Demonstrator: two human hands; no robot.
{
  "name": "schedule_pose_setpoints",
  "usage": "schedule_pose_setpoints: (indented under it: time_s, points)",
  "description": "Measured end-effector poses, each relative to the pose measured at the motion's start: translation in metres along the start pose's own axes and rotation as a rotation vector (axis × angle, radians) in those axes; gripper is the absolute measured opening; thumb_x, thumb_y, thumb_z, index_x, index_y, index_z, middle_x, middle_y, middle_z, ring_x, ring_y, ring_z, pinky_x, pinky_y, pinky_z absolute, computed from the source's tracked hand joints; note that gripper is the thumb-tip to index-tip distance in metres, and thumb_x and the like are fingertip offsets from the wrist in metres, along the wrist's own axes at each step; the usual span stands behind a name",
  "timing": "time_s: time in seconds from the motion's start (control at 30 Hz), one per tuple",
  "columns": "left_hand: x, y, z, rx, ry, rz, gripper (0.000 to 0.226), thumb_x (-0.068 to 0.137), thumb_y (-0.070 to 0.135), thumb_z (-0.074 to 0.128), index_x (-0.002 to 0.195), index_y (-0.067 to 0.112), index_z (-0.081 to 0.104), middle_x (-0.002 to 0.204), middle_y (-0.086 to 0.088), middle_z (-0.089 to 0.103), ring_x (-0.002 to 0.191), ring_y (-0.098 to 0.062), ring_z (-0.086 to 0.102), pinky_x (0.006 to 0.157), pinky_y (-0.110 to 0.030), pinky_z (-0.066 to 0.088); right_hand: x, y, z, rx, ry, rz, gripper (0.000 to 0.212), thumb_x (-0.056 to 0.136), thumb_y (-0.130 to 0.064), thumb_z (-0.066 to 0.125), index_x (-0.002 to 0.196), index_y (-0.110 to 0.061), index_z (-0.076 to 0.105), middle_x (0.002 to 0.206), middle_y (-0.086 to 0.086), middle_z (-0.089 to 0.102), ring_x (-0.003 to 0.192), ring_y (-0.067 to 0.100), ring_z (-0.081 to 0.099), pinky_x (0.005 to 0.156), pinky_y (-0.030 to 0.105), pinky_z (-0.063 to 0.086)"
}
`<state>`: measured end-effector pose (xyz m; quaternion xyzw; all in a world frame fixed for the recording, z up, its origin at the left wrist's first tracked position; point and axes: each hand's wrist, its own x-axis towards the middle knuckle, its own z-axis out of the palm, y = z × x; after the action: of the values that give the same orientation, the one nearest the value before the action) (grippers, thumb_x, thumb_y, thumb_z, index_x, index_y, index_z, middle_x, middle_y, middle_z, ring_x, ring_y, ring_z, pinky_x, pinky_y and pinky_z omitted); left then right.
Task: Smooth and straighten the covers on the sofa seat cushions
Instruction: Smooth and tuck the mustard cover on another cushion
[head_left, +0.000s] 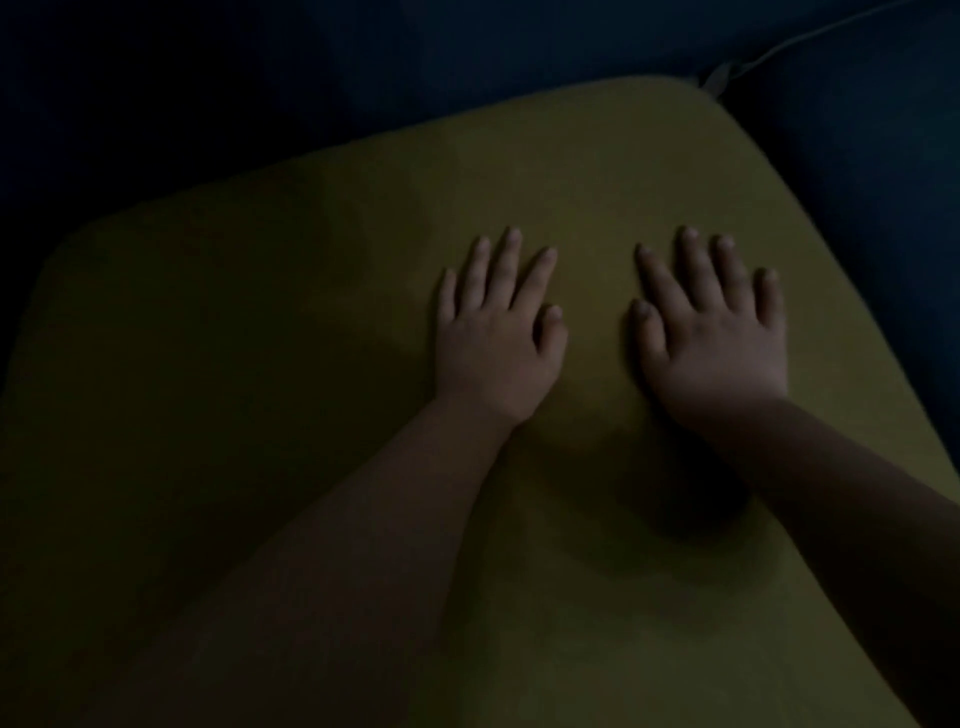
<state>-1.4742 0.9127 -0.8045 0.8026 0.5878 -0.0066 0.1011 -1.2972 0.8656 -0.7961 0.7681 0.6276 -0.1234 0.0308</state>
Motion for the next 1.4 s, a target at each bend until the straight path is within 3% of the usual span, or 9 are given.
schedule_pose_setpoints:
  time_s: [0.3,0.47,0.63,0.77,0.93,1.03,1.17,1.27,1.4]
  points:
    - [-0.032,-0.040,-0.021,-0.109,-0.074,0.180,0.053,0.103,0.040,0.023,0.153,0.033,0.011,0.162,0.006,-0.003,0.148,-0.015,-0.007,0.120,-0.040,-0.001,-0.002,-0.020,-0.017,0.017,-0.097,0.074,0.058,0.099,-0.050,0.011,0.152,-0.036,-0.007,0.161,0.001,-0.014,0.147,0.022,-0.015,0.118,0.053,-0.003]
    - [-0.041,-0.085,-0.046,-0.139,0.104,0.117,0.054,0.102,0.037,0.025,0.153,0.031,0.010,0.162,0.006,-0.004,0.148,-0.015,-0.010,0.118,-0.039,-0.005,-0.005,-0.116,-0.031,0.104,0.105,-0.127,0.059,0.100,-0.044,0.018,0.153,-0.032,-0.004,0.161,0.001,-0.014,0.146,0.020,-0.017,0.118,0.049,-0.004]
    - [-0.045,-0.127,-0.011,-0.015,0.065,-0.074,0.058,0.096,0.045,0.017,0.152,0.035,0.016,0.162,0.004,0.006,0.149,-0.018,0.002,0.119,-0.046,0.007,-0.005,-0.178,0.018,-0.014,0.009,-0.157,0.057,0.100,-0.046,0.013,0.153,-0.034,-0.003,0.162,0.000,-0.010,0.148,0.021,-0.013,0.117,0.051,-0.005]
    - [-0.045,-0.130,-0.001,-0.031,0.092,-0.068,0.060,0.092,0.046,0.019,0.151,0.036,0.022,0.162,0.003,0.013,0.149,-0.020,0.007,0.117,-0.045,0.009,-0.004,-0.177,0.027,-0.023,0.041,-0.129,0.060,0.095,-0.047,0.007,0.153,-0.036,0.001,0.162,-0.001,-0.005,0.148,0.019,-0.009,0.117,0.050,-0.004]
    - [-0.045,-0.134,-0.014,-0.095,0.017,-0.022,0.055,0.099,0.044,0.023,0.153,0.035,0.014,0.162,0.004,-0.001,0.149,-0.017,-0.004,0.119,-0.045,0.001,-0.004,-0.182,0.018,-0.040,-0.009,-0.099,0.058,0.096,-0.047,0.007,0.153,-0.036,0.001,0.162,-0.002,-0.007,0.148,0.019,-0.010,0.117,0.051,-0.003]
    - [-0.055,-0.159,-0.033,-0.100,0.076,-0.022,0.056,0.100,0.044,0.020,0.153,0.032,0.010,0.162,0.004,-0.007,0.148,-0.017,-0.009,0.119,-0.045,-0.003,-0.009,-0.200,0.008,0.021,-0.033,-0.072,0.057,0.100,-0.045,0.014,0.153,-0.035,-0.003,0.161,0.000,-0.014,0.146,0.019,-0.018,0.117,0.054,-0.005]
    - [-0.070,-0.225,-0.057,0.021,0.236,-0.081,0.059,0.097,0.041,0.017,0.154,0.026,0.012,0.162,-0.002,0.001,0.149,-0.022,-0.002,0.118,-0.047,0.002,-0.015,-0.260,-0.001,0.095,0.068,-0.313,0.057,0.102,-0.041,0.021,0.153,-0.035,-0.004,0.161,0.001,-0.015,0.146,0.020,-0.020,0.116,0.050,-0.009]
    - [-0.075,-0.270,-0.057,0.042,0.162,-0.209,0.064,0.093,0.046,0.011,0.154,0.027,0.006,0.162,-0.001,-0.003,0.149,-0.021,-0.005,0.119,-0.047,0.001,-0.005,-0.307,0.009,0.132,0.067,-0.348,0.056,0.102,-0.042,0.018,0.153,-0.035,-0.004,0.161,0.001,-0.014,0.147,0.021,-0.017,0.117,0.050,-0.007]
    - [-0.095,-0.298,-0.028,0.068,0.023,-0.270,0.070,0.087,0.058,0.005,0.153,0.036,0.007,0.163,0.003,0.001,0.149,-0.021,-0.001,0.119,-0.048,0.005,-0.007,-0.332,0.048,-0.037,0.029,-0.335,0.058,0.096,-0.047,0.005,0.153,-0.035,-0.001,0.162,0.001,-0.006,0.148,0.022,-0.010,0.117,0.054,-0.003]
